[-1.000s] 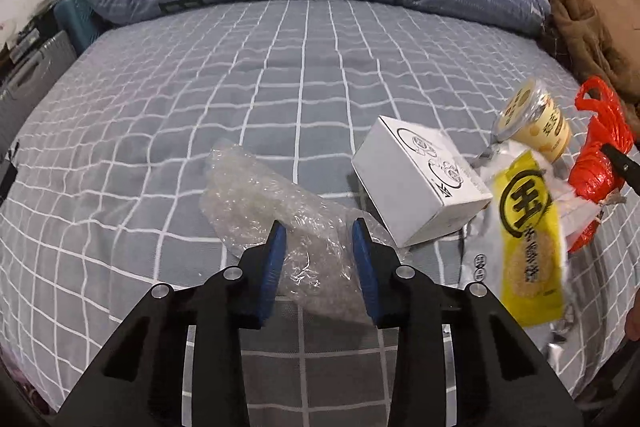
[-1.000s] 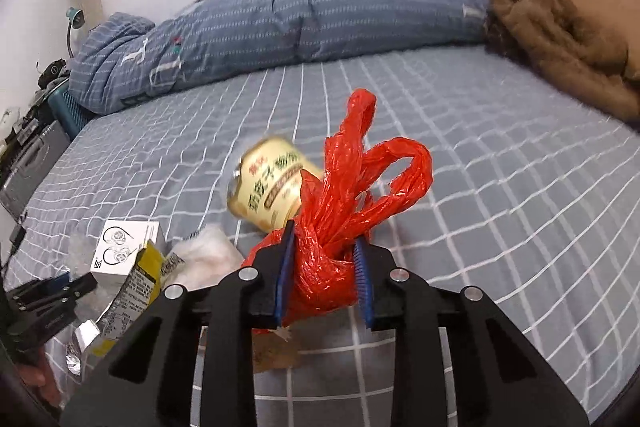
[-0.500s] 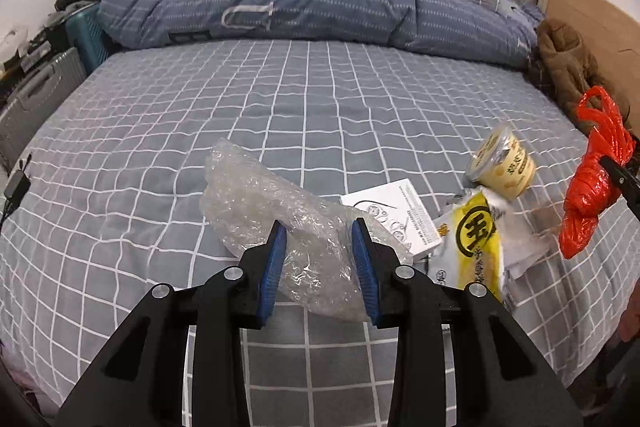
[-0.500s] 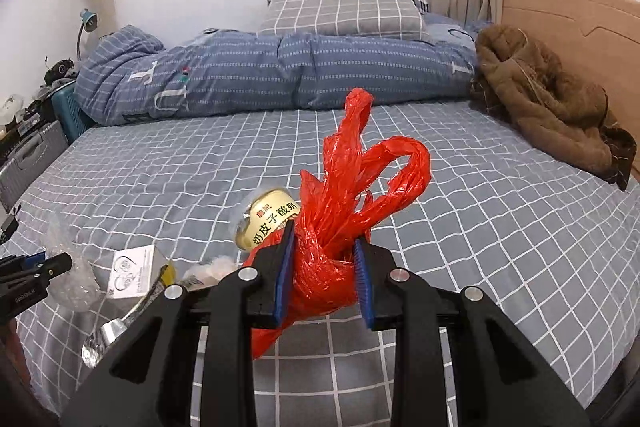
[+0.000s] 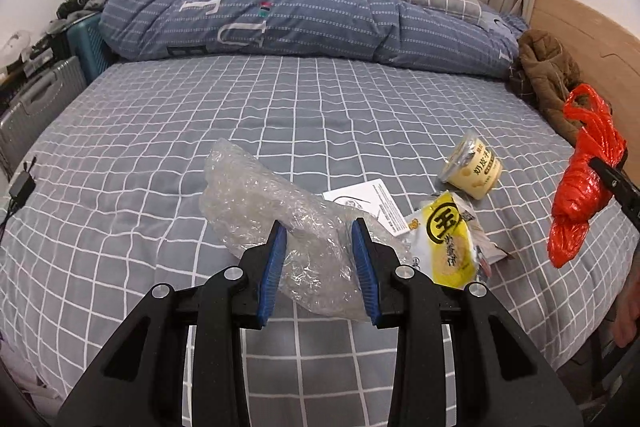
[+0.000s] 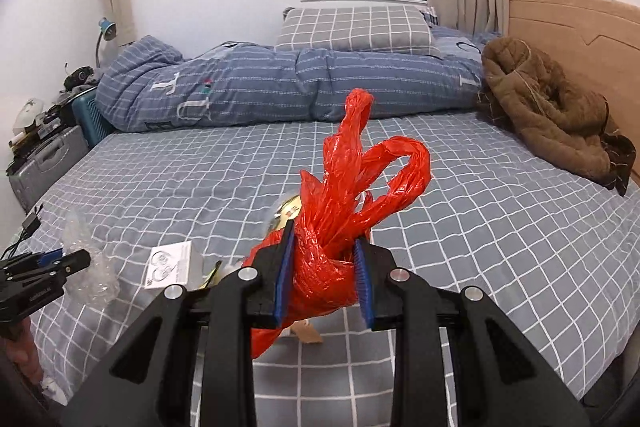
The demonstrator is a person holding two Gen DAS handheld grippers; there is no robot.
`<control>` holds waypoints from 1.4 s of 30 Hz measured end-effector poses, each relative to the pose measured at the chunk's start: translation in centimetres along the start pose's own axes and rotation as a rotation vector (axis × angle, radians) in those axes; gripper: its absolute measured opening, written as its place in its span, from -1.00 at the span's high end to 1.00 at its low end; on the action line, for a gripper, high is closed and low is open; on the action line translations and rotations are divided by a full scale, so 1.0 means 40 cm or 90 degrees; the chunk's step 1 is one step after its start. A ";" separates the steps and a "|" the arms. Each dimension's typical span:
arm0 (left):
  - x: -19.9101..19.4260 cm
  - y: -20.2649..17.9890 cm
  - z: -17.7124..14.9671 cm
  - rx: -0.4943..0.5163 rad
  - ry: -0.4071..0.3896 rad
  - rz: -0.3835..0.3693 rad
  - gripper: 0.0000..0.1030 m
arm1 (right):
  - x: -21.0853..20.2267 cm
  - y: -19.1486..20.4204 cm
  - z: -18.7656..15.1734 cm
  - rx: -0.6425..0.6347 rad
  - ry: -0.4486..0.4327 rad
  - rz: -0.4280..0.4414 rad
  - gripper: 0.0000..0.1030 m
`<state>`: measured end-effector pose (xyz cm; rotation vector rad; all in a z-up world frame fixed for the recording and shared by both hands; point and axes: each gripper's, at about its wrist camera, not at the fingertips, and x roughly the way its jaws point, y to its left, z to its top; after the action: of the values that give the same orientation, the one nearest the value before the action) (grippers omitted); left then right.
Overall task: Collect trash
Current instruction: 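Lift the bubble wrap and red bag and carry both over the floor bin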
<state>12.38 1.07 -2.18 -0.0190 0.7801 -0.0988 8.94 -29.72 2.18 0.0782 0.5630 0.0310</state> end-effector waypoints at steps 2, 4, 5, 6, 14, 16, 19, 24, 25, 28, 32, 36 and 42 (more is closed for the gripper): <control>-0.010 -0.001 -0.007 -0.003 0.000 -0.002 0.35 | -0.012 0.009 -0.008 0.000 0.007 0.011 0.50; -0.022 -0.004 -0.017 -0.004 0.000 -0.003 0.35 | -0.025 0.022 -0.016 -0.007 0.008 0.013 0.50; -0.031 -0.006 -0.025 -0.006 0.000 -0.003 0.35 | -0.032 0.028 -0.022 -0.010 0.009 0.015 0.50; -0.038 -0.006 -0.032 -0.008 0.000 -0.005 0.35 | -0.042 0.034 -0.029 -0.011 0.012 0.019 0.50; -0.088 -0.018 -0.084 -0.006 0.000 -0.011 0.36 | -0.096 0.078 -0.081 -0.020 0.036 0.040 0.50; -0.106 -0.020 -0.096 -0.007 -0.005 -0.013 0.36 | -0.110 0.085 -0.093 -0.020 0.039 0.043 0.50; -0.126 -0.025 -0.114 -0.011 -0.011 -0.013 0.36 | -0.130 0.098 -0.116 -0.019 0.046 0.050 0.50; -0.150 -0.037 -0.156 -0.011 -0.006 -0.021 0.36 | -0.169 0.122 -0.158 -0.030 0.055 0.061 0.50; -0.153 -0.040 -0.167 -0.010 -0.003 -0.022 0.36 | -0.176 0.127 -0.165 -0.033 0.056 0.063 0.50; -0.158 -0.047 -0.192 -0.007 0.005 -0.025 0.36 | -0.195 0.137 -0.189 -0.041 0.060 0.062 0.50; -0.172 -0.053 -0.223 -0.011 0.011 -0.030 0.36 | -0.223 0.138 -0.220 -0.036 0.068 0.066 0.50; -0.190 -0.066 -0.248 -0.007 0.013 -0.035 0.36 | -0.246 0.133 -0.239 -0.029 0.072 0.068 0.50; -0.221 -0.080 -0.293 -0.004 0.014 -0.038 0.36 | -0.276 0.126 -0.275 -0.024 0.081 0.069 0.50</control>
<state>-2.36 -1.03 -4.15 -0.0470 0.8024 -0.1539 -6.30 -24.55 -0.80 0.0700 0.6852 0.1523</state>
